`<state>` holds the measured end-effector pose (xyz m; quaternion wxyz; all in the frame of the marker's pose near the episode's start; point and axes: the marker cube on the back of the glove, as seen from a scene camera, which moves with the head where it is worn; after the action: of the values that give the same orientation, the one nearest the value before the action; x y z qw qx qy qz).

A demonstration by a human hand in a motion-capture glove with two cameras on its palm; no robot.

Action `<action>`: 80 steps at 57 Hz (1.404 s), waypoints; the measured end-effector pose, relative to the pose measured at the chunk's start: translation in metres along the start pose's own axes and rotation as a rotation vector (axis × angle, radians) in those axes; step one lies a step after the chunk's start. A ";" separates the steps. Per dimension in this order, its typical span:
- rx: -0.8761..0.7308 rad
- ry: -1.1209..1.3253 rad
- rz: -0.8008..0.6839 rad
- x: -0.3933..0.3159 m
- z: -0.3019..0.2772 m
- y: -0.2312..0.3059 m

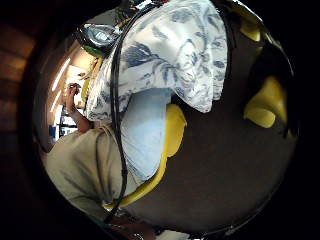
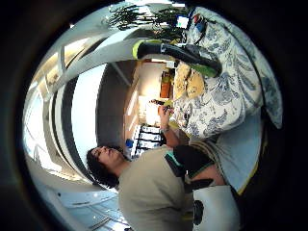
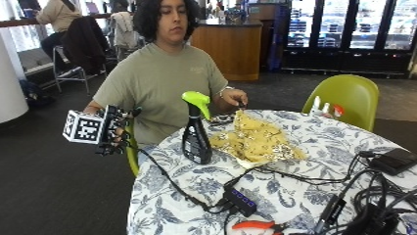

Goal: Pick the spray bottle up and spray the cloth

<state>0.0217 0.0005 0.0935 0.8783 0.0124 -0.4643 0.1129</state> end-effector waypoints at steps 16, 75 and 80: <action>0.007 -0.051 -0.070 -0.028 0.042 -0.060; 0.039 -0.429 -0.116 -0.103 0.074 -0.301; -0.119 -0.310 -0.094 -0.140 0.051 -0.296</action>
<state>-0.0335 -0.3209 0.0324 0.7997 -0.0007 -0.5990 0.0405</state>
